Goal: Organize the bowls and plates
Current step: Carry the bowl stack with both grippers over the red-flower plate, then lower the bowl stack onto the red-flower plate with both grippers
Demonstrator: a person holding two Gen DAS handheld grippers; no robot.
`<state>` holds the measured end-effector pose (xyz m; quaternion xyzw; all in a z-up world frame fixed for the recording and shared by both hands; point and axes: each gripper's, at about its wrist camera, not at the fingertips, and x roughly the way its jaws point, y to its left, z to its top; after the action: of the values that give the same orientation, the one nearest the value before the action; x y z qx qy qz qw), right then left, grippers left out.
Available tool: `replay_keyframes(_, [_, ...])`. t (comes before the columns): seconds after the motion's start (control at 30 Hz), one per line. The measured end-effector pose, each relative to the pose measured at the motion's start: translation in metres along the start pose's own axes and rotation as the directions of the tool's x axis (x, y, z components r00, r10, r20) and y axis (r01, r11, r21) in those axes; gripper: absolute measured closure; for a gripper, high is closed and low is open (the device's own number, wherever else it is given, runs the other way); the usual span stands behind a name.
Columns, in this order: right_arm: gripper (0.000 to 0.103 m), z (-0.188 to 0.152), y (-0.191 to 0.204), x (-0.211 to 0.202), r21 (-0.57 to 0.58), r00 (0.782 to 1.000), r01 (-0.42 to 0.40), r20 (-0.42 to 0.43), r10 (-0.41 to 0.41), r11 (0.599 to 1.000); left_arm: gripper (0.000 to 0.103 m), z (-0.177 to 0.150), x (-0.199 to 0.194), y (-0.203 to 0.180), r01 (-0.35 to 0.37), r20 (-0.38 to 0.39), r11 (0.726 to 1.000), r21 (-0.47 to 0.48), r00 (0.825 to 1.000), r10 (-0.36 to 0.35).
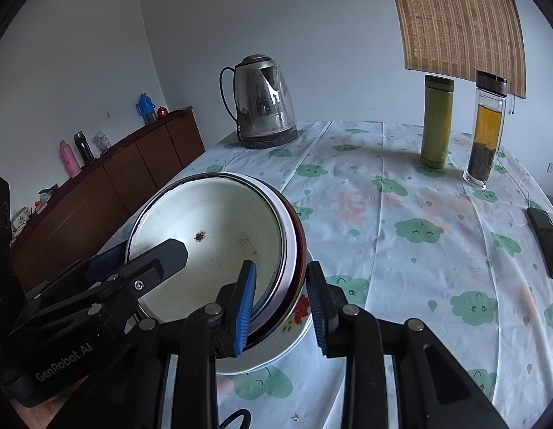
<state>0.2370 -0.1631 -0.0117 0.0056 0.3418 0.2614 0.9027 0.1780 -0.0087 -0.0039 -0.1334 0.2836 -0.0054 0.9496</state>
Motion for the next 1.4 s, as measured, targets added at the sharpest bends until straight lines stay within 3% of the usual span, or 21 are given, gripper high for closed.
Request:
replay_keyframes(0.73, [0.072, -0.004, 0.005, 0.015, -0.010, 1.000, -0.029, -0.010, 0.029, 1.000, 0.048, -0.007, 0.014, 0.010, -0.039, -0.033, 0.999, -0.014, 0.999, 0.039])
replay_keyframes(1.4, [0.072, -0.006, 0.003, 0.022, -0.007, 0.999, -0.029, -0.035, 0.029, 1.000, 0.048, -0.012, 0.021, 0.015, -0.034, -0.079, 0.999, -0.034, 0.996, 0.032])
